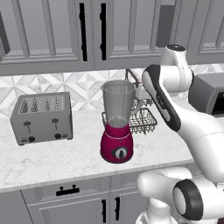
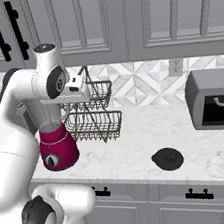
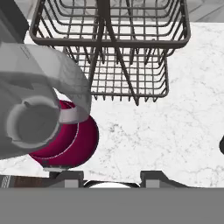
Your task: Close the lid blender by securely placing the lid on top.
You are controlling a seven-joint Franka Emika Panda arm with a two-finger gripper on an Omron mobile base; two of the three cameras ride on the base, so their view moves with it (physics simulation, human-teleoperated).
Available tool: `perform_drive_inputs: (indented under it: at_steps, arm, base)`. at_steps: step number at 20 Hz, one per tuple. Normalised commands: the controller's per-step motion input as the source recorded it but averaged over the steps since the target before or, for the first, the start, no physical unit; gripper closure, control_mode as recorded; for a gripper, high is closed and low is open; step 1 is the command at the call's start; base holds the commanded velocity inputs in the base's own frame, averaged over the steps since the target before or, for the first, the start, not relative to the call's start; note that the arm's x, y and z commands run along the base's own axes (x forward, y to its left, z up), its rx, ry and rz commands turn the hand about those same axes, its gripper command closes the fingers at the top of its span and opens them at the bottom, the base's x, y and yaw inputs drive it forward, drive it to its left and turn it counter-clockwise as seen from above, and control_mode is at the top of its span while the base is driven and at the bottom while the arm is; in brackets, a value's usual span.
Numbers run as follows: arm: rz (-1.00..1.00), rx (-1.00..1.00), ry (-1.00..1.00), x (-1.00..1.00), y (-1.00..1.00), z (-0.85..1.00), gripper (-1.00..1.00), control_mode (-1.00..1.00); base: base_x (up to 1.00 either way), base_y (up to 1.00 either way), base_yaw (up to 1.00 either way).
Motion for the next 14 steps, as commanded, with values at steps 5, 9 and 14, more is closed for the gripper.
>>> perform_drive_inputs:
  at_steps: [5,9,14]
  arm:
    - [-0.03,0.01,-0.08,-0.31,-0.03,-0.01,-1.00,-1.00]
    - [-0.11,0.09,-0.06,-0.24,-0.73,-0.04,-1.00,-1.00]
    - [-0.18,0.04,0.04,-0.01,-1.00,-0.18,-1.00,-1.00]
  base:
    - [0.00,0.00,0.00]
    - [0.00,0.00,0.00]
    - [0.00,0.00,0.00]
